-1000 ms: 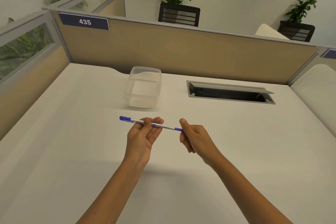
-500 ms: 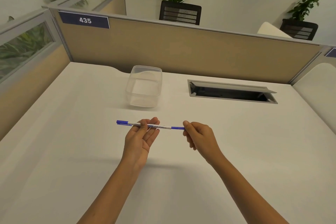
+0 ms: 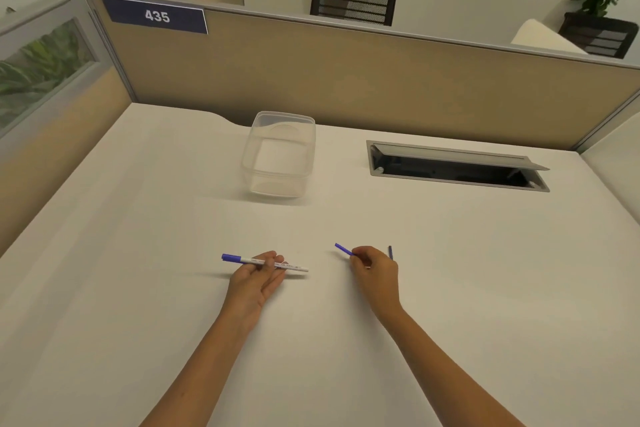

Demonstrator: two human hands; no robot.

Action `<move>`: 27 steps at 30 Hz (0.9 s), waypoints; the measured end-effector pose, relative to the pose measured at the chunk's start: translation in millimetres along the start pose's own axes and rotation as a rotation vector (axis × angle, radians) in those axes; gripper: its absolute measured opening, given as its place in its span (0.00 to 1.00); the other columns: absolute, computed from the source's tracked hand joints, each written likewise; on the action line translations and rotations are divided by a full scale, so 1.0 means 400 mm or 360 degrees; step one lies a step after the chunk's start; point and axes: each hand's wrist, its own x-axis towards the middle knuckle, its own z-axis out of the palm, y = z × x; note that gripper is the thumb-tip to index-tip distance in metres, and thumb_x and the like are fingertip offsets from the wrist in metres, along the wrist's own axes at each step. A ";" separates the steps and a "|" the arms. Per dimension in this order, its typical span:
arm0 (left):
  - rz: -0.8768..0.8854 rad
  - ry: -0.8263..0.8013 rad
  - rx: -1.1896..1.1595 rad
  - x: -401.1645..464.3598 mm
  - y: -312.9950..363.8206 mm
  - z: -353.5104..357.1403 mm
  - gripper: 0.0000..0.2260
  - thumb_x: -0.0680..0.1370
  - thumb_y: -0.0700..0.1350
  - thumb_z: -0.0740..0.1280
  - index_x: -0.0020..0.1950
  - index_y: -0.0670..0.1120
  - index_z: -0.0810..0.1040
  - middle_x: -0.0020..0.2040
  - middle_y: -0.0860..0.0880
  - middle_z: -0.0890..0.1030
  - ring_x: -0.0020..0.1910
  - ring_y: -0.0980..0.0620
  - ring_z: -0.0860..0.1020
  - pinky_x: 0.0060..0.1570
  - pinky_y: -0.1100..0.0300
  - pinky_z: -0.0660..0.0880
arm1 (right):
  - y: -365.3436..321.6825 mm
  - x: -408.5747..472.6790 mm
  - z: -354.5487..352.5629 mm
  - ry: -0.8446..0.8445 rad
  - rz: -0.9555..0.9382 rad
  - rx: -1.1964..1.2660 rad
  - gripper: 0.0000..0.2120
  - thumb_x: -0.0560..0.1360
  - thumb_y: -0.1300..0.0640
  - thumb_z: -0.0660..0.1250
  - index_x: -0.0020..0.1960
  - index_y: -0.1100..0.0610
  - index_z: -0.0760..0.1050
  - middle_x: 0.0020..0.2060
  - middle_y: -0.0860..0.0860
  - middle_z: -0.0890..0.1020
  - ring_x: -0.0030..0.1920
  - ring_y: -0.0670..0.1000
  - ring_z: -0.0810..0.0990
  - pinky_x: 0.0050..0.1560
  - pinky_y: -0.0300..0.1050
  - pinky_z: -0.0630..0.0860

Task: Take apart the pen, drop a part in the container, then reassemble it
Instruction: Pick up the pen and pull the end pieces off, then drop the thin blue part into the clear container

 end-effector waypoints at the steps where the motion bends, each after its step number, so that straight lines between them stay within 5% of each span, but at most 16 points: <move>1: -0.0003 -0.0003 0.0014 0.003 -0.005 -0.004 0.10 0.78 0.35 0.61 0.59 0.37 0.74 0.53 0.43 0.80 0.49 0.52 0.82 0.49 0.61 0.79 | 0.005 0.003 0.009 -0.0006 -0.0049 -0.0063 0.07 0.73 0.65 0.65 0.47 0.59 0.80 0.42 0.51 0.82 0.44 0.50 0.79 0.47 0.38 0.75; 9: 0.0013 -0.0027 0.0020 0.014 -0.026 -0.030 0.08 0.78 0.36 0.61 0.56 0.40 0.77 0.54 0.44 0.81 0.49 0.53 0.83 0.45 0.64 0.80 | 0.038 0.010 0.051 0.0063 -0.0229 -0.0231 0.06 0.74 0.64 0.66 0.50 0.63 0.80 0.45 0.57 0.79 0.47 0.55 0.75 0.49 0.45 0.72; 15: 0.0064 0.0187 0.0096 0.016 -0.022 0.008 0.05 0.77 0.43 0.65 0.49 0.44 0.79 0.44 0.48 0.84 0.41 0.54 0.84 0.46 0.57 0.81 | 0.052 0.017 0.059 0.0065 -0.0223 -0.0270 0.09 0.75 0.64 0.66 0.54 0.63 0.79 0.46 0.57 0.78 0.48 0.56 0.75 0.49 0.43 0.70; 17: 0.0313 0.0263 0.0417 0.015 -0.005 0.031 0.04 0.76 0.45 0.67 0.47 0.47 0.80 0.43 0.49 0.84 0.41 0.57 0.83 0.46 0.57 0.80 | 0.050 0.018 0.063 0.0062 -0.0231 -0.0279 0.08 0.75 0.64 0.66 0.53 0.63 0.79 0.46 0.57 0.78 0.48 0.55 0.75 0.48 0.41 0.68; 22: 0.1594 0.0165 0.1415 0.005 0.041 0.090 0.04 0.76 0.38 0.67 0.48 0.43 0.80 0.47 0.54 0.80 0.44 0.62 0.77 0.41 0.74 0.72 | 0.050 0.014 0.062 0.0079 -0.0280 -0.0276 0.05 0.75 0.64 0.66 0.49 0.63 0.79 0.45 0.57 0.78 0.46 0.56 0.75 0.47 0.46 0.71; 27: 0.1758 0.0096 0.1546 0.026 0.039 0.113 0.08 0.78 0.37 0.61 0.52 0.37 0.77 0.51 0.47 0.79 0.51 0.58 0.75 0.54 0.68 0.72 | 0.052 0.015 0.063 0.0090 -0.0306 -0.0285 0.05 0.75 0.64 0.66 0.49 0.62 0.79 0.44 0.57 0.78 0.46 0.56 0.74 0.48 0.48 0.72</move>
